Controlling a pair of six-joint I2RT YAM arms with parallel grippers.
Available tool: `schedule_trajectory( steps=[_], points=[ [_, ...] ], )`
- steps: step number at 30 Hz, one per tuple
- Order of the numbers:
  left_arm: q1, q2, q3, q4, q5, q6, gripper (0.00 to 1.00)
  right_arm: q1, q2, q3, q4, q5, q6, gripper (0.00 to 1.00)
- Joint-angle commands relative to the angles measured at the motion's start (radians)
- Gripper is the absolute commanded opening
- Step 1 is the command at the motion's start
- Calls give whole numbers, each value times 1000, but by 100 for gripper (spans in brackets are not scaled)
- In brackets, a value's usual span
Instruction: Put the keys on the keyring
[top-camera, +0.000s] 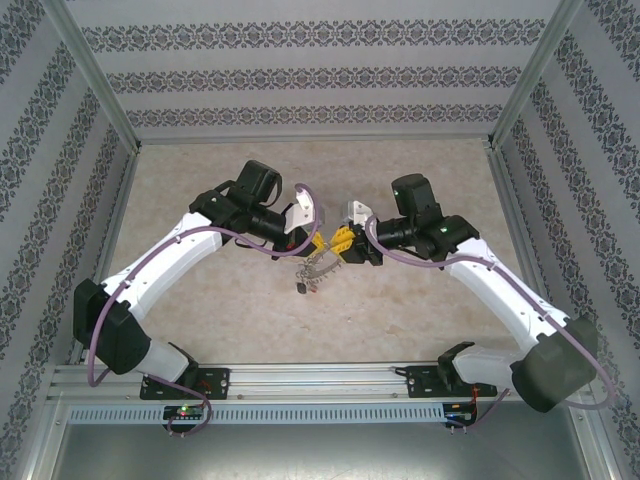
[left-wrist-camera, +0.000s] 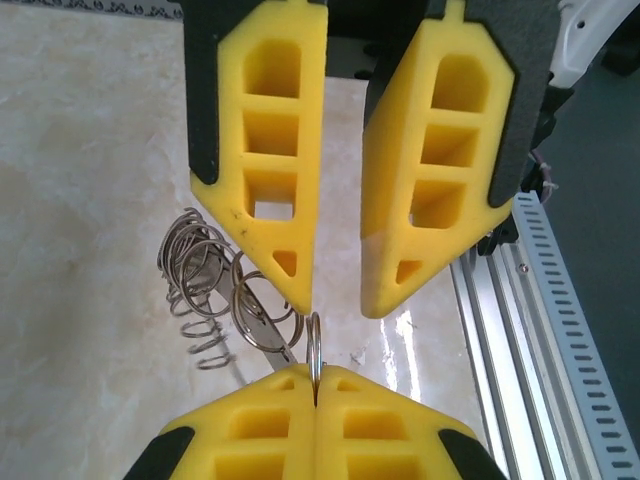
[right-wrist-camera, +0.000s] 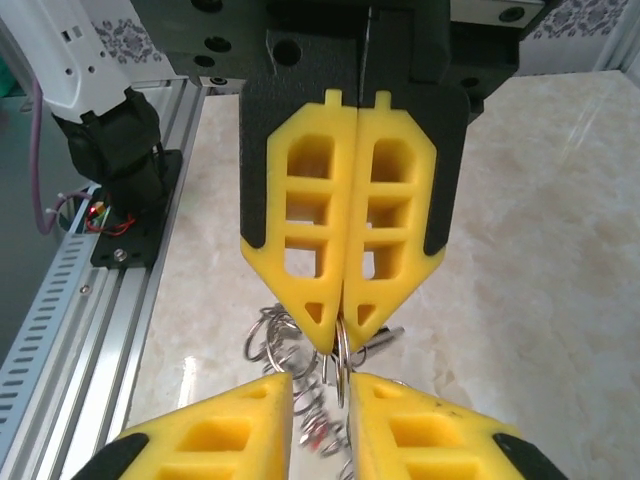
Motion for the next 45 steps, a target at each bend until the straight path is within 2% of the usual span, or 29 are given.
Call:
schedule_trajectory(
  steps=[1,7,9,14,19,27,30,33,37,40,45],
  points=[
    [-13,0,34,-44,0,54,0,6,39,58,-144,-47,-99,25],
    [-16,-1,35,-35,32,54,0,8,79,88,-120,-43,-75,26],
    [-17,-2,35,-34,50,53,0,7,87,89,-110,-25,-69,29],
    [-17,-1,30,-29,63,47,0,5,89,83,-82,-39,-43,28],
    [-17,4,32,-19,72,34,0,6,101,92,-64,-91,-20,19],
    [-16,1,20,29,84,-1,0,9,119,97,-51,-92,-5,0],
    [-6,-2,15,45,99,-17,0,9,107,82,-15,-73,17,0],
    [2,-7,3,56,104,-25,0,-6,62,26,113,-59,90,0],
    [14,-9,-25,83,122,-53,12,-44,-14,-83,404,-94,263,0],
    [15,-7,-35,136,142,-95,15,-68,-38,-117,513,-127,348,0],
    [15,8,-31,174,150,-120,16,-94,-63,-182,687,-106,477,0]
  ],
)
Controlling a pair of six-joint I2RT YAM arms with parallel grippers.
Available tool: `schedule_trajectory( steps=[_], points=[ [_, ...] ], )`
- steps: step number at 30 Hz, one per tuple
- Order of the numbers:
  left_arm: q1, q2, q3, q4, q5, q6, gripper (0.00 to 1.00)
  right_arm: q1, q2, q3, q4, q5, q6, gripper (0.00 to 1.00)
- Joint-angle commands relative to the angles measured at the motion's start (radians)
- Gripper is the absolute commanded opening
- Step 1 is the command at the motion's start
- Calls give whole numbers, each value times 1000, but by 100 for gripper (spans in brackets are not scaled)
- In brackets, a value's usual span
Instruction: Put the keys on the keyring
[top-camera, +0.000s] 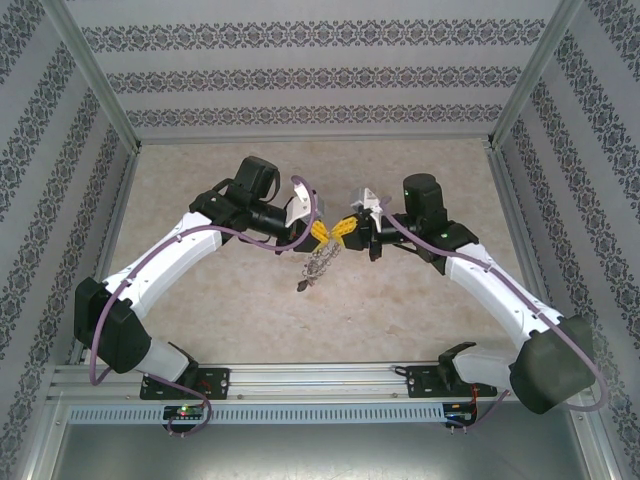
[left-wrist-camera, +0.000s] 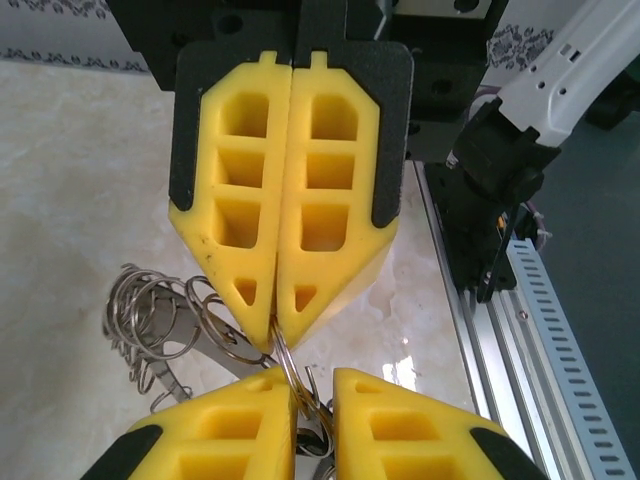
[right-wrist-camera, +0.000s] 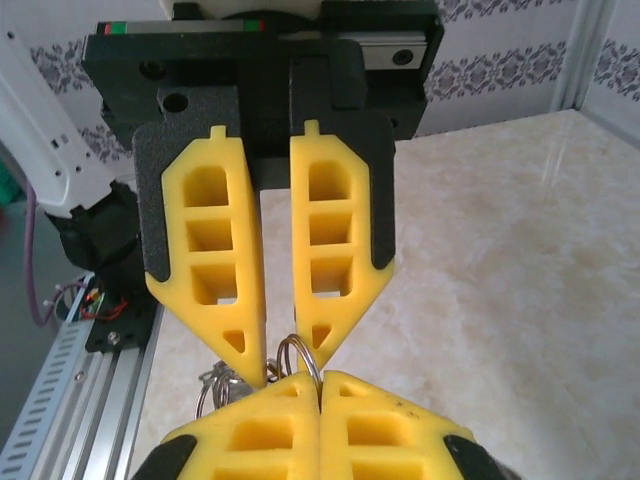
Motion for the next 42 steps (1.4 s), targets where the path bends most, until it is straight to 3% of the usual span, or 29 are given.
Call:
schedule_trajectory(
  steps=[1,8,11,13,18,21,25,36,42],
  points=[
    [-1,9,-9,30,74,-30,16,-18,-37,-34,289,-2,153,0],
    [5,22,-5,64,83,-61,15,-18,-66,-150,530,125,301,0],
    [5,23,-1,61,63,-64,9,-11,-77,-193,585,157,337,0],
    [6,23,5,50,42,-60,0,3,-82,-207,574,146,328,0],
    [6,27,39,-22,18,-17,0,14,-92,-112,198,6,65,0],
    [4,32,57,-68,14,15,0,14,-85,-25,-86,-8,-165,12],
    [4,24,61,-97,13,46,0,14,-29,90,-352,-16,-357,20],
    [-2,23,69,-111,35,72,0,58,82,205,-434,36,-402,29],
    [-1,20,69,-127,56,87,0,74,102,215,-453,48,-404,25]
  ],
)
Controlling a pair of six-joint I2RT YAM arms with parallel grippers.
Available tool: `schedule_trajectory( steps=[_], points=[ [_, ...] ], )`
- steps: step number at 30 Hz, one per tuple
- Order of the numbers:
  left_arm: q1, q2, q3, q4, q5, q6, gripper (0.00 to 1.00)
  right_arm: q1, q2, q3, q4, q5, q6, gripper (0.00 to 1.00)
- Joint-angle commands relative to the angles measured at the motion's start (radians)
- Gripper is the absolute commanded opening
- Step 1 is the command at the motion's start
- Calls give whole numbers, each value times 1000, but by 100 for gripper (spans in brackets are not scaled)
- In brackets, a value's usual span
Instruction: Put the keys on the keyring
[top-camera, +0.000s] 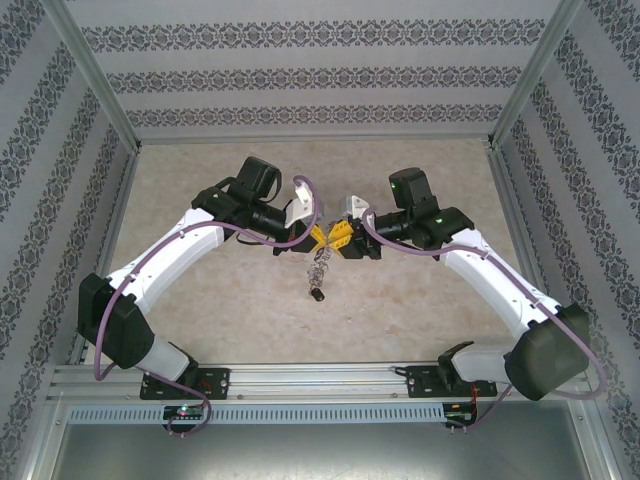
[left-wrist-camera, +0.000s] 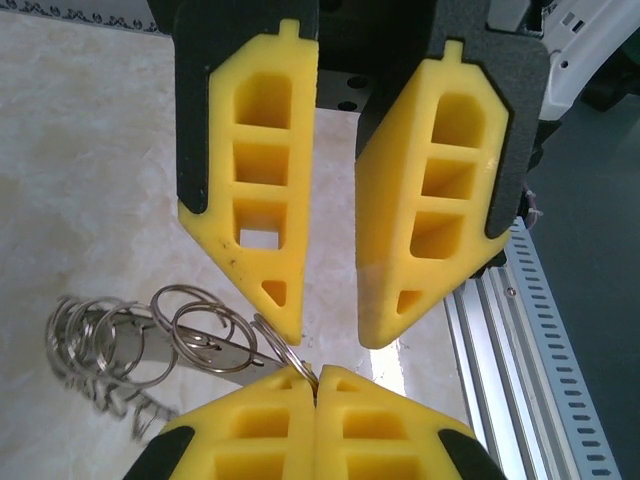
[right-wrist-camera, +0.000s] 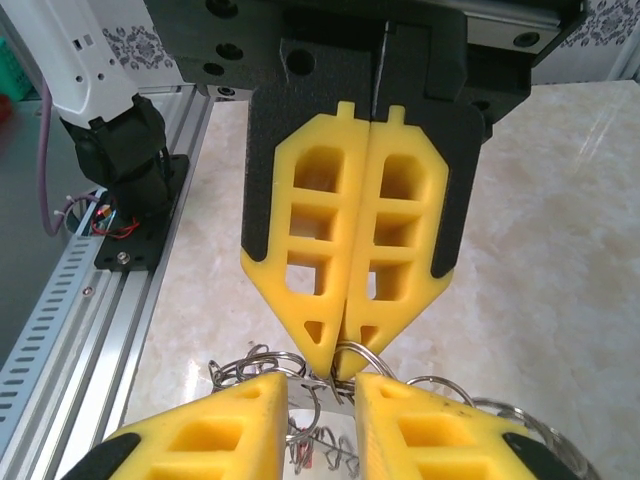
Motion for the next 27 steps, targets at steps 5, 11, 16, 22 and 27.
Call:
schedule_trajectory(
  steps=[5,11,16,22,27],
  points=[
    [-11,-7,37,-20,81,47,0,26,19,28,-26,19,-38,26],
    [-11,-13,32,-25,52,46,0,-11,-29,13,-13,-30,-68,28],
    [-11,-18,30,-18,57,46,0,-31,-52,3,-21,-21,-92,35],
    [-11,-11,38,-21,89,48,0,-24,-26,11,-18,-27,-98,37],
    [-11,-5,49,-34,113,57,0,-8,10,36,-44,-24,-114,36]
  ],
)
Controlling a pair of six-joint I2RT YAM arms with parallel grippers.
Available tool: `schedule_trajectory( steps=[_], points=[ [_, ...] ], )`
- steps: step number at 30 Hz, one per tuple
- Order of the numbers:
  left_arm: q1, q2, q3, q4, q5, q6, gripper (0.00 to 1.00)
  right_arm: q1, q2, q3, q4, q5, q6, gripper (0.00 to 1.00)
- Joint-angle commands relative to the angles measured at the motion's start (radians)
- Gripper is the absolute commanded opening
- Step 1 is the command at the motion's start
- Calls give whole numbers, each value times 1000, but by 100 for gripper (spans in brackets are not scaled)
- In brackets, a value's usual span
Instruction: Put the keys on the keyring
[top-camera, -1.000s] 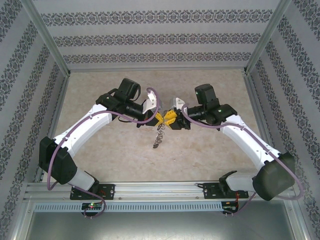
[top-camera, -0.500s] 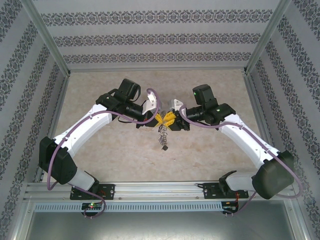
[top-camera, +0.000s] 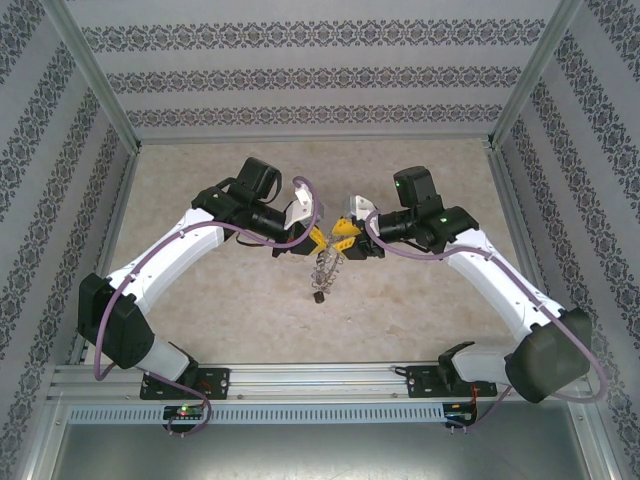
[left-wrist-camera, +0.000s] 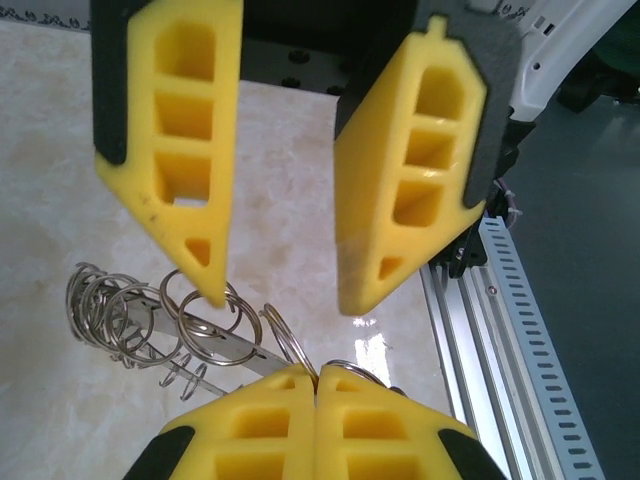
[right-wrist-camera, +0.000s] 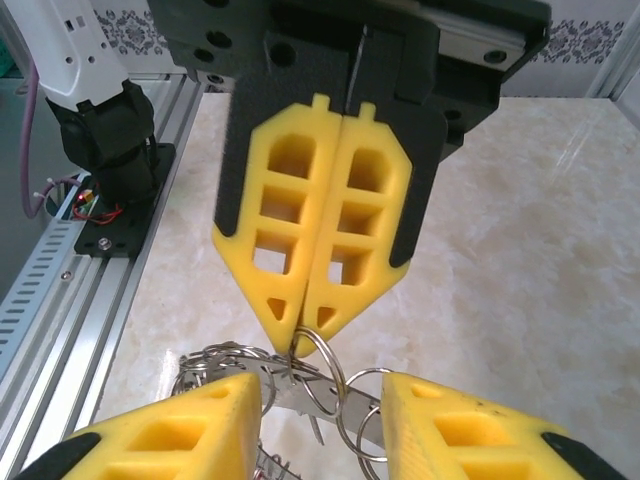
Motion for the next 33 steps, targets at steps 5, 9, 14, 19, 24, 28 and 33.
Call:
schedule_trajectory(
  steps=[5,9,14,19,24,28,33],
  points=[
    [-11,-1,50,-18,78,39,0,19,40,45,-32,-42,-38,29],
    [-12,1,50,-14,77,38,0,23,47,52,-32,-64,-34,14],
    [-11,7,48,-7,73,28,0,26,57,56,-31,-106,-28,0],
    [0,-13,22,48,49,-35,11,18,41,26,70,-102,103,0],
    [22,-38,-27,121,46,-103,21,21,-36,-111,375,-4,389,0],
    [40,-47,-51,165,87,-139,21,22,-76,-144,419,51,474,0],
    [40,-33,-45,180,79,-154,22,32,-113,-240,633,107,658,0]
  ],
)
